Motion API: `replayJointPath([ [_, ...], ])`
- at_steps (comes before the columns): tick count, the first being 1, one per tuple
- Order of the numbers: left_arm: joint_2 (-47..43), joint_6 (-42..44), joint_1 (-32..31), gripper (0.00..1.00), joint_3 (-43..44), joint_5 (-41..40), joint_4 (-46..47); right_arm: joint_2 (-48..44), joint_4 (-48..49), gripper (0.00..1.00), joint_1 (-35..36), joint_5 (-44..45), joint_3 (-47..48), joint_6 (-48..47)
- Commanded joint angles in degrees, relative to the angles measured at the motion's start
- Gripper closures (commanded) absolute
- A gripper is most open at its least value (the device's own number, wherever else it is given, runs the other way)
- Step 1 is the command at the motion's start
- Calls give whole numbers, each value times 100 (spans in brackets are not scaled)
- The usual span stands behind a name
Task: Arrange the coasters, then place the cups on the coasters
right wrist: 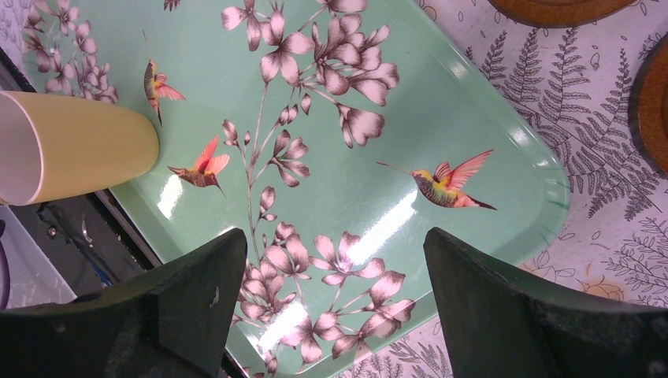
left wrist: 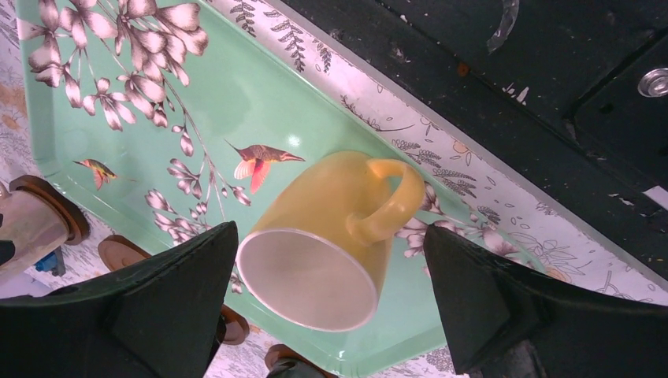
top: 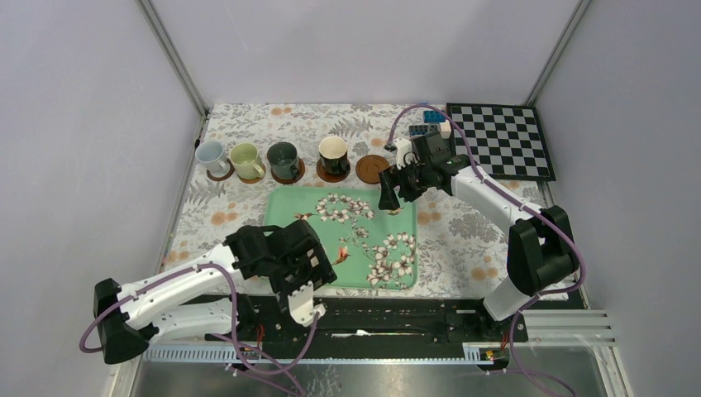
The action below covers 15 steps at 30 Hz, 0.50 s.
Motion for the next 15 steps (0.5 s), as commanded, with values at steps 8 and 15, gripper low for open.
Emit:
replayJointPath([
  [8, 265, -108, -59, 1, -186, -118, 891, -204, 34, 10, -67, 50, 220, 2],
  [15, 623, -651, -58, 1, -168, -234, 1462, -187, 15, 10, -69, 77, 250, -7],
])
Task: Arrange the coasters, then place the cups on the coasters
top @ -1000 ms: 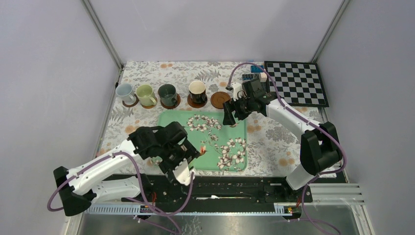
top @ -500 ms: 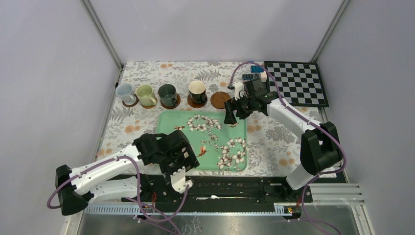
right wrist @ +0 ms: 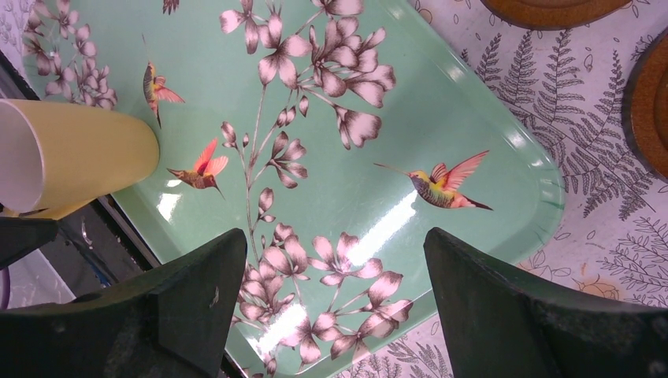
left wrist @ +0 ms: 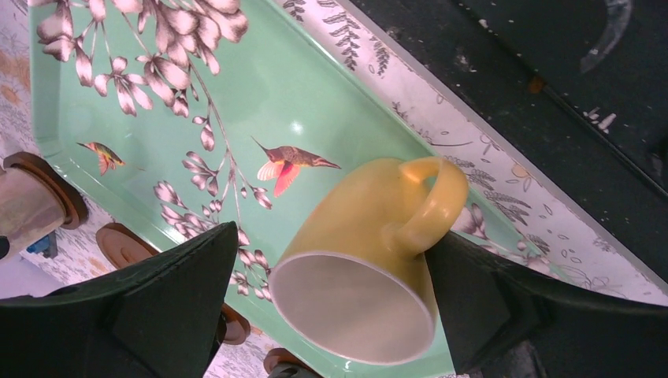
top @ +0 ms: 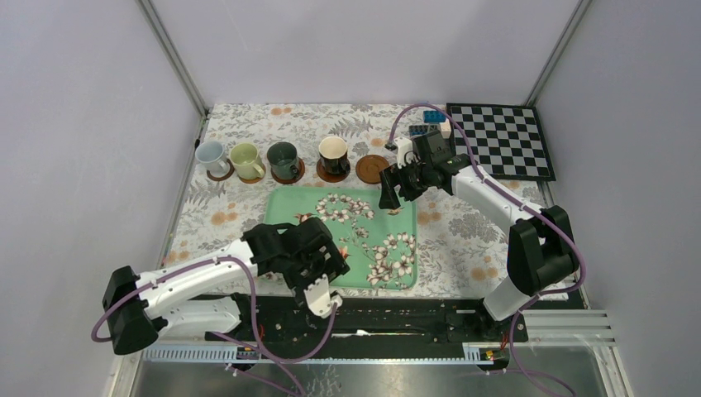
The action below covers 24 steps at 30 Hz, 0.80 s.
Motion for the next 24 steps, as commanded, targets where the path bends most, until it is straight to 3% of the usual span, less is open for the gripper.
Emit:
replayJointPath([
  [1, 157, -386, -26, 1, 4, -76, 631, -176, 17, 10, -42, 70, 250, -7],
  [24, 1400, -2404, 61, 1, 317, -855, 2121, -224, 30, 10, -77, 150, 138, -68],
])
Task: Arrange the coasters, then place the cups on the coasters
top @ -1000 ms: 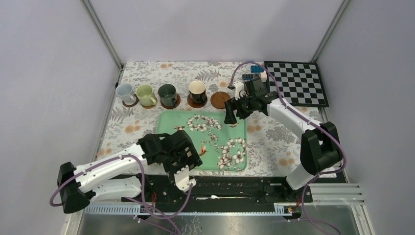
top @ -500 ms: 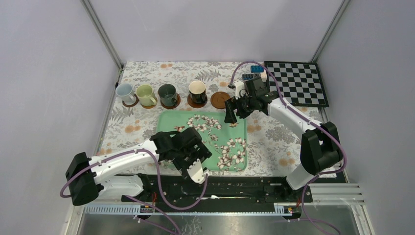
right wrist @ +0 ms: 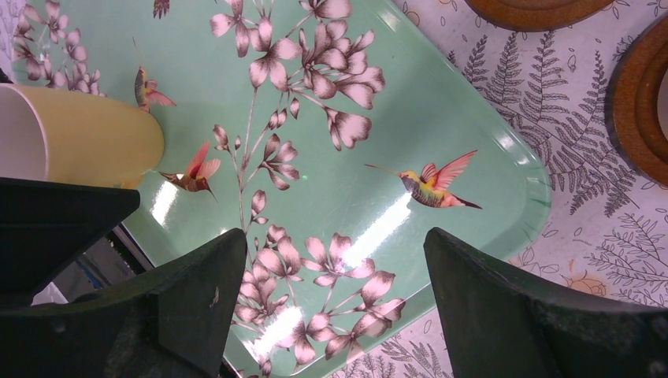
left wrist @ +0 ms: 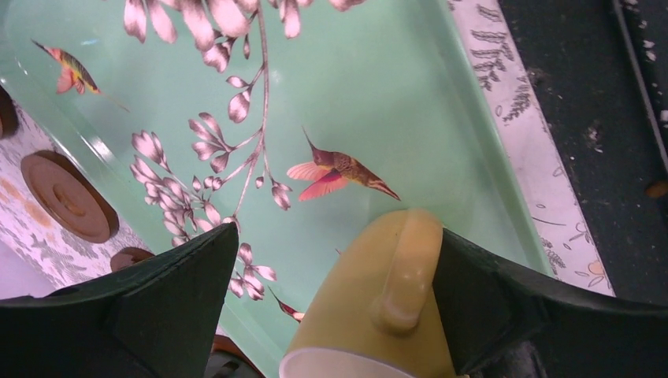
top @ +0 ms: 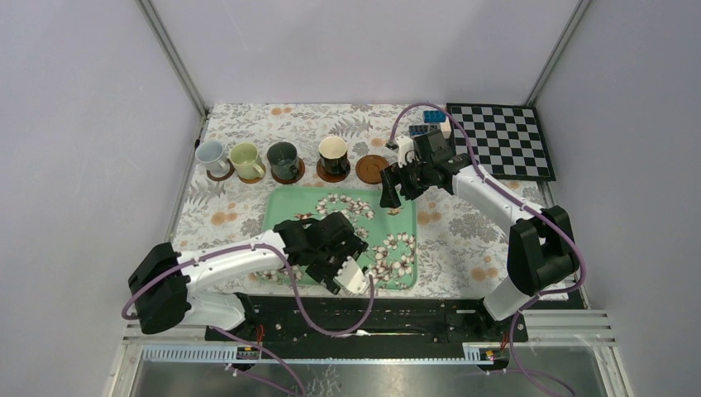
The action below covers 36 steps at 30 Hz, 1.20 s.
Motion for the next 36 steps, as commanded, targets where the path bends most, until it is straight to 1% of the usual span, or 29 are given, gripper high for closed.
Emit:
replayJointPath([
  [1, 145, -529, 68, 1, 348, -164, 376, -219, 32, 10, -59, 76, 115, -47],
  [4, 165, -742, 124, 1, 595, 214, 153, -211, 36, 10, -76, 78, 129, -50],
  [9, 170, -899, 296, 1, 1115, 1401, -655, -225, 46, 10, -87, 68, 115, -117],
  [12, 182, -928, 360, 1, 1340, 1755, -1020, -269, 54, 11, -84, 13, 63, -156],
  [16, 139, -1309, 801, 1, 1725, 2262, -1159, -419, 132, 13, -87, -89, -162, -84],
  [18, 130, -1436, 1020, 1, 1920, 2444, -1260, -470, 199, 13, -80, -185, -341, 5],
  [21, 51, -1584, 1119, 1, 2031, 2280, -1286, -524, 221, 15, -51, -337, -479, 55],
  [23, 6, -1928, 1452, 1, 2094, 2393, -1217, -580, 193, 15, 111, -326, -524, -64],
  [25, 38, -2567, 1958, 1, 2221, 2541, -1027, -630, 210, 15, 386, -225, -593, -152],
  [28, 128, -3855, 2887, 1, 2482, 2534, -471, -657, 197, 15, 875, -29, -655, -203],
  [30, 182, -4854, 3422, 1, 2656, 2244, 70, -688, 159, 15, 1240, 112, -682, -317],
  [32, 194, -5686, 3861, 1, 2753, 1741, 423, -703, 113, 15, 1574, 241, -700, -333],
  [34, 135, -6259, 4239, 1, 2772, 1459, 657, -731, 94, 15, 1928, 267, -720, -312],
  [36, -8, -6612, 4472, 1, 2677, 1121, 869, -758, 166, 14, 2265, 316, -748, -309],
])
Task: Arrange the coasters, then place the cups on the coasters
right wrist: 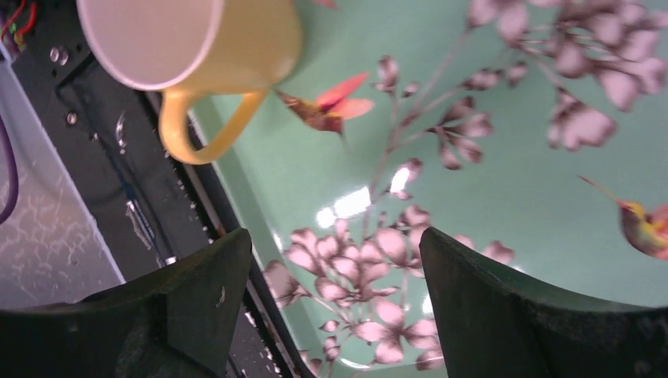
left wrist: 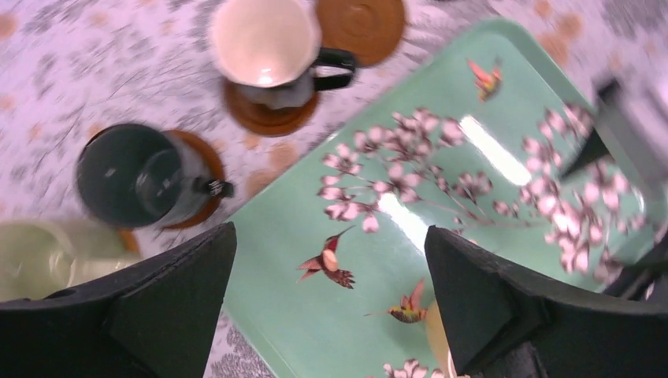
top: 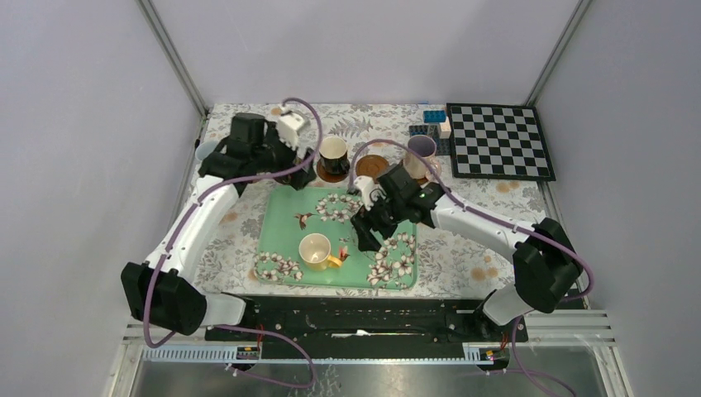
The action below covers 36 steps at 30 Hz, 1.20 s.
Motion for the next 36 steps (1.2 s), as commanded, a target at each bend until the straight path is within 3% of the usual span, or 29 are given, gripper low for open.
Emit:
replayJointPath([
  [1, -326, -1705, 440, 1, 34, -822, 945, -320, 118, 14, 692, 236, -58, -121],
  [5, -709, -2074, 576, 1, -327, -1422, 1294, -135, 249, 14, 1128, 470, 59, -50],
  [15, -833, -2832, 1381, 1, -554, -1372, 1473, 660, 341, 17, 1812, 1041, 637, 420],
  [25, -802, -2997, 1588, 1, -639, -1284, 1648, 1280, 427, 25, 2089, 1735, 1032, 685],
  [36, -782, -2967, 1644, 1, -723, -1226, 1778, 1376, 698, 57, 2089, 1860, 1021, 608],
])
